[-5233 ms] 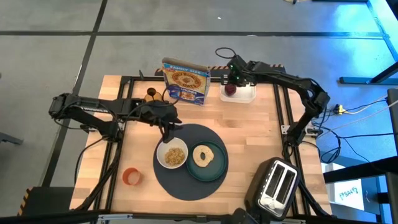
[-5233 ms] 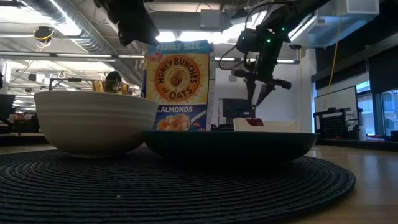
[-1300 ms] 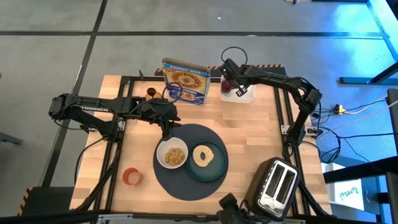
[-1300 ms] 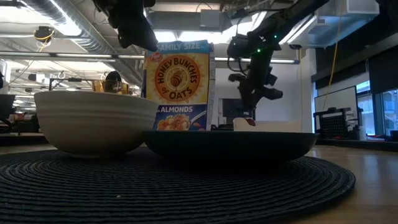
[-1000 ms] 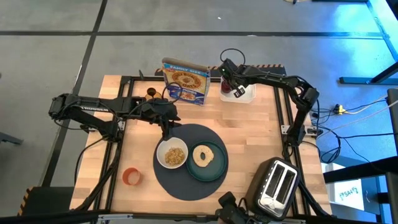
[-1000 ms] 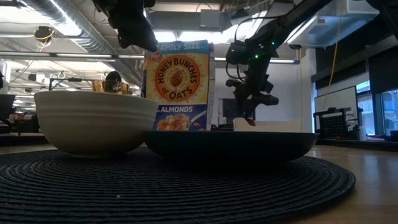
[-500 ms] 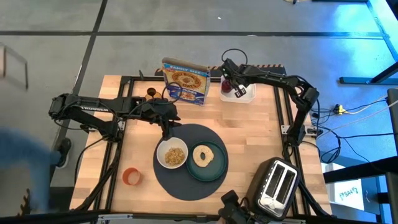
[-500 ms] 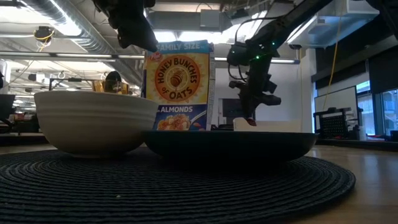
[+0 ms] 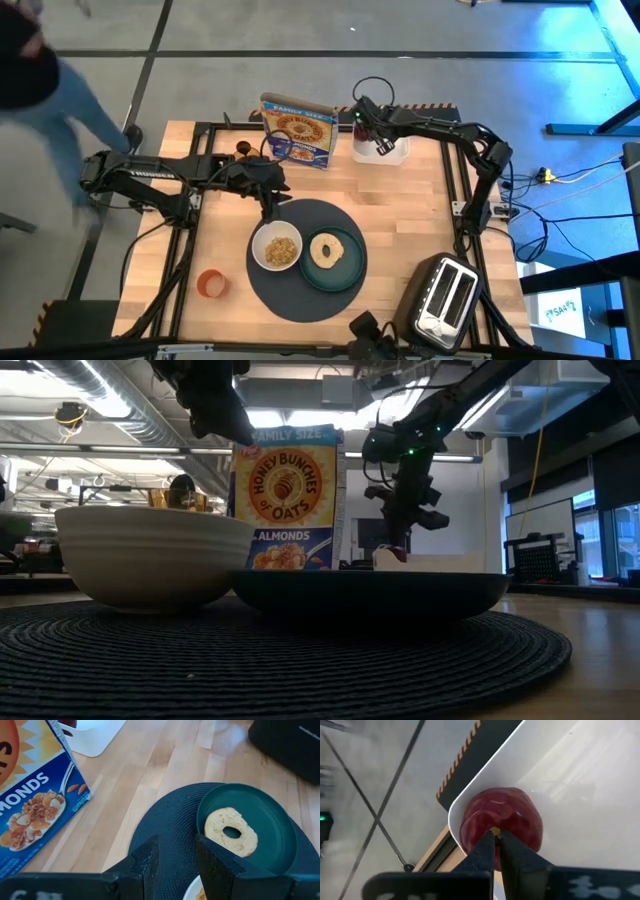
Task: Arrange a breakfast setting
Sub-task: Put the apple on the right side of the blue plate
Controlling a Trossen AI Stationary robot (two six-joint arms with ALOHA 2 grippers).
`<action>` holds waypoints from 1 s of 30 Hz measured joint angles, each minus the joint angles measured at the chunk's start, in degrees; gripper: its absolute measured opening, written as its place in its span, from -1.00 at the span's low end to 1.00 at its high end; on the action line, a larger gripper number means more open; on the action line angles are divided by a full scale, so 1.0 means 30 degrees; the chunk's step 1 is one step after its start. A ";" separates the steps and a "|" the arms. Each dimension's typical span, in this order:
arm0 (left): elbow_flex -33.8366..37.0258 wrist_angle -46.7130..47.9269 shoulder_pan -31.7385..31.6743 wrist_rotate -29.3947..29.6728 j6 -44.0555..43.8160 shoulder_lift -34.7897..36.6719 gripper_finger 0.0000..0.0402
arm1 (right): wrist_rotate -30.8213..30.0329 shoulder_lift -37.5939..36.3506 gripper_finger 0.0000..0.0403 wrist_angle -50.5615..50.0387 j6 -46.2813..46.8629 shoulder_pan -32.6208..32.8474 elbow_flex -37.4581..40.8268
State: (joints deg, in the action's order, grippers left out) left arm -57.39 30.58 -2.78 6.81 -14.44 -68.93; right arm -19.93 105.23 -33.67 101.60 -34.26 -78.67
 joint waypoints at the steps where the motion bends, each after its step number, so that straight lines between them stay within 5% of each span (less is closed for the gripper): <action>1: 0.0000 0.0018 -0.0061 0.0000 0.0000 0.0000 -0.41 | -0.0347 -0.0069 -0.99 -0.0048 0.0007 0.0243 0.0000; 18: 0.0000 0.0170 -0.0104 0.0415 -0.0278 0.0000 -0.41 | -0.5990 -0.4552 -1.00 -0.3593 -0.2958 0.4293 0.0000; 30: 0.0000 -0.0296 -0.0104 0.0415 -0.2852 0.0000 -0.41 | -0.3343 -0.6987 -1.00 -0.6212 -0.7653 1.0059 -0.0015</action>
State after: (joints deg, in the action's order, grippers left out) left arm -57.39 29.69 -3.09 8.05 -22.99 -68.93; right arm -29.96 84.27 -52.31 78.64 -4.08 -78.72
